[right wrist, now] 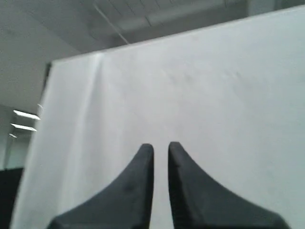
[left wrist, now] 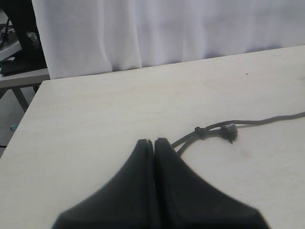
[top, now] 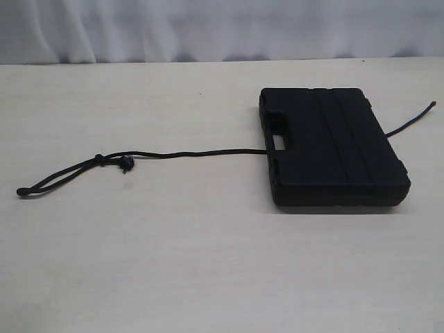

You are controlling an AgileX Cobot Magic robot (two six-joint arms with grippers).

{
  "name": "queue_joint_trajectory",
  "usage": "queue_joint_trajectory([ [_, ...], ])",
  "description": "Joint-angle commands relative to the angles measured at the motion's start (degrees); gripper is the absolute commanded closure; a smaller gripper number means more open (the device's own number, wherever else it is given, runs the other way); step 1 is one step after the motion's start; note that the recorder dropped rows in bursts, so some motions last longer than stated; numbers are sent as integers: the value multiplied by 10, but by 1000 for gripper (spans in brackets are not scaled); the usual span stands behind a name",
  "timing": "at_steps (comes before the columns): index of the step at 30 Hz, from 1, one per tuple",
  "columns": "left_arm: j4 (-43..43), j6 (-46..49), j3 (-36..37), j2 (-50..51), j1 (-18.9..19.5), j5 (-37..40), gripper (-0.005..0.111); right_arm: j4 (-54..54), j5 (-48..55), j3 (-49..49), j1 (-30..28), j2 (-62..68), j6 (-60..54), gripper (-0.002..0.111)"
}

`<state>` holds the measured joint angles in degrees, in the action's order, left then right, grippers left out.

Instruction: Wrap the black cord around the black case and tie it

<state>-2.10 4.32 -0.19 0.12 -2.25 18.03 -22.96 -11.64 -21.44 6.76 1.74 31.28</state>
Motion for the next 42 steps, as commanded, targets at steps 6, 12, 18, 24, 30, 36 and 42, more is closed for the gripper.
queue_joint_trajectory([
  [6,-1,-1,2,-1,-4,-5,107,11,548,-308,1,240,-103,49],
  [12,-1,-1,2,-1,-4,-5,107,225,563,-444,1,455,-298,49],
  [18,-1,-1,2,-1,-4,-5,107,381,611,-503,1,709,-396,49],
  [24,-1,-1,2,-1,-4,-5,107,291,560,-550,112,894,-361,56],
  [30,-2,-1,2,-1,-4,-5,107,245,613,-648,174,1036,-274,56],
  [36,-2,-1,2,-1,-4,-5,107,120,657,-716,226,1133,-172,56],
  [42,-2,-1,2,-1,-4,-5,107,-35,686,-725,271,1190,-38,56],
])
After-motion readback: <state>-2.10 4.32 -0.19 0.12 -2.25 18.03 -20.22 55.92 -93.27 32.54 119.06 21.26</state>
